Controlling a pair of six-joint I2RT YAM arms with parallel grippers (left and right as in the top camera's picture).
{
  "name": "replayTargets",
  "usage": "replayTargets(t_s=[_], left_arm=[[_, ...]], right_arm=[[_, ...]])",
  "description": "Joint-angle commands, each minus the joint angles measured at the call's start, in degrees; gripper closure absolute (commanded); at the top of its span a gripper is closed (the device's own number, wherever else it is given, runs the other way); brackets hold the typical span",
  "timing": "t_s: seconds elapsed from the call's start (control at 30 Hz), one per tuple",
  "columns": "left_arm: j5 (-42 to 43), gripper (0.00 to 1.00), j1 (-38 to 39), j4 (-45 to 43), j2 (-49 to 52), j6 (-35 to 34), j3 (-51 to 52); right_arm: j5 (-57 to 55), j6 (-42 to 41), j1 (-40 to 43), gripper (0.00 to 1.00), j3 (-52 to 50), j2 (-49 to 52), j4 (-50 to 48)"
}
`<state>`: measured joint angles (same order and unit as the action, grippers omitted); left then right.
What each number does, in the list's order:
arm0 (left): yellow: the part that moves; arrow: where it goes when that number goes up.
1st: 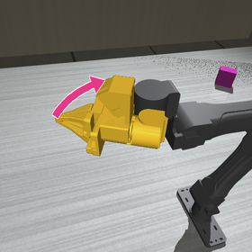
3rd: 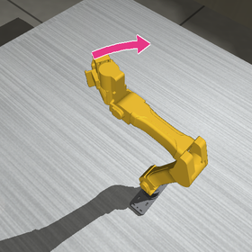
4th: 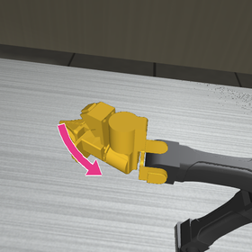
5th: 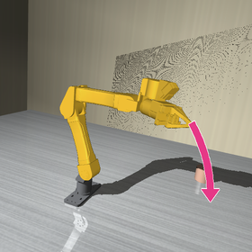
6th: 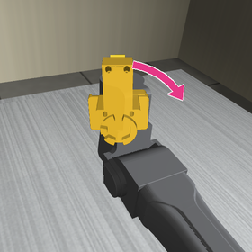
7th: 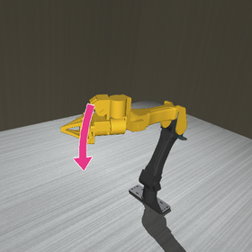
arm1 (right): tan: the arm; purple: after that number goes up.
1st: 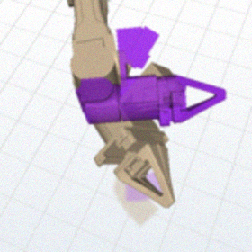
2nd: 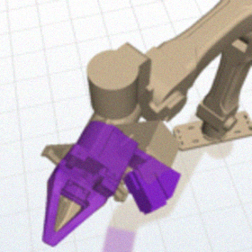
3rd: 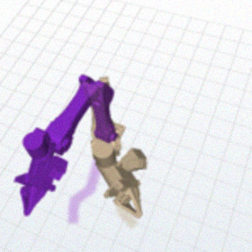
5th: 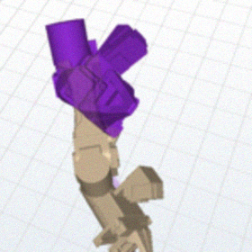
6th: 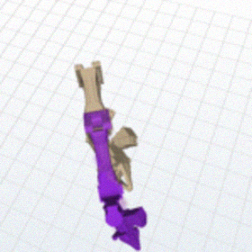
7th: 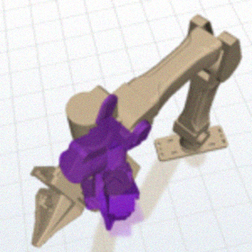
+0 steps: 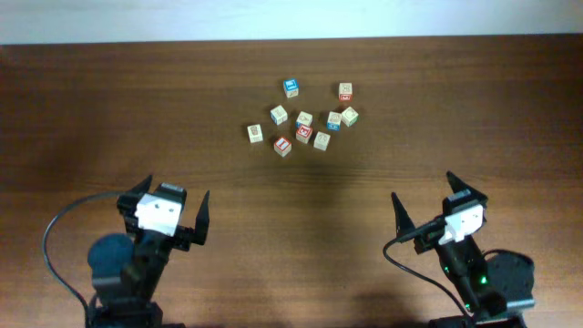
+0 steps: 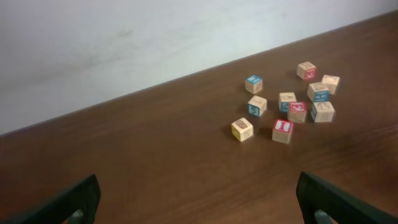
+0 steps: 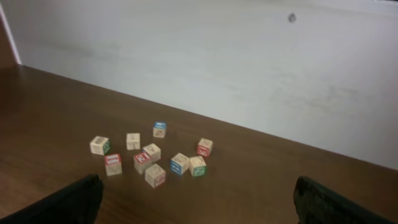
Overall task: Rotate 3 blocks
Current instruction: 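Raise both arms and move the right gripper over the block cluster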
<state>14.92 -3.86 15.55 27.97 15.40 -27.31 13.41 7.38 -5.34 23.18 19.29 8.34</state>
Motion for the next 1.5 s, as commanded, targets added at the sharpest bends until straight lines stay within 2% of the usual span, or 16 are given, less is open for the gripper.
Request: replayTargets(t_s=[0.0, 0.23, 0.37, 0.5, 0.57, 0.6, 0.63, 0.73, 0.77, 0.83, 0.93, 1.0, 1.17, 1.4, 1.47], left_arm=[[2.5, 0.01, 0.2, 4.7, 10.4, -0.3, -10.7], [2.5, 0.01, 0.2, 20.4, 32.3, -0.3, -32.6], [3.1, 0.01, 0.2, 33.4, 46.3, -0.3, -45.4], [5.5, 0.01, 0.2, 35.1, 49.1, -0.4, -46.2], [4.3, 0.01, 0.2, 34.2, 49.2, -1.2, -46.2], [-10.0, 0.01, 0.2, 33.4, 49.2, -18.9, -46.2], [-13.3, 0.01, 0.2, 33.5, 49.2, -22.0, -46.2], [-16.5, 0.01, 0.2, 33.4, 49.2, -23.5, -46.2], [-16.4, 0.01, 0.2, 33.5, 49.2, -23.6, -46.2], [-16.4, 0.01, 0.2, 34.0, 49.2, -23.6, -46.2], [-15.7, 0.01, 0.2, 34.1, 49.2, -23.5, -46.2], [-15.8, 0.01, 0.2, 34.6, 49.2, -23.5, -46.2], [-14.7, 0.01, 0.2, 34.7, 49.2, -23.5, -46.2], [-14.7, 0.01, 0.2, 35.4, 49.2, -23.5, -46.2], [-14.7, 0.01, 0.2, 35.4, 49.2, -23.5, -46.2]], right_arm=[[3.0, -0.8, 0.2, 0.02, 9.0, 10.0, 3.0], [8.5, -0.8, 0.2, 0.02, 28.7, 34.4, 16.9], [14.3, -0.8, 0.2, 0.02, 38.1, 44.9, 27.4], [17.5, -2.2, 0.0, 0.02, 38.0, 49.3, 24.3], [15.4, -11.7, -2.2, 0.02, 40.2, 55.5, 23.2], [11.8, -16.2, -4.5, 0.02, 45.8, 61.5, 26.6], [10.6, -17.6, -5.6, 0.02, 49.1, 64.7, 28.7], [-2.1, -28.7, -11.1, 0.02, 62.2, 78.9, 33.0], [-9.7, -35.5, -12.8, 0.02, 63.8, 82.4, 32.2], [-19.2, -42.7, -15.2, 0.02, 63.7, 85.6, 29.5], [-20.0, -42.8, -18.3, 0.01, 63.6, 90.2, 20.8], [-22.6, -45.2, -19.5, 0.15, 63.6, 93.9, 19.3], [-23.3, -49.5, -19.5, 0.43, 63.6, 100.2, 18.2], [-21.4, -49.6, -19.5, 0.49, 63.6, 103.1, 17.8], [-19.4, -45.7, -19.5, 0.51, 63.3, 103.3, 17.9]])
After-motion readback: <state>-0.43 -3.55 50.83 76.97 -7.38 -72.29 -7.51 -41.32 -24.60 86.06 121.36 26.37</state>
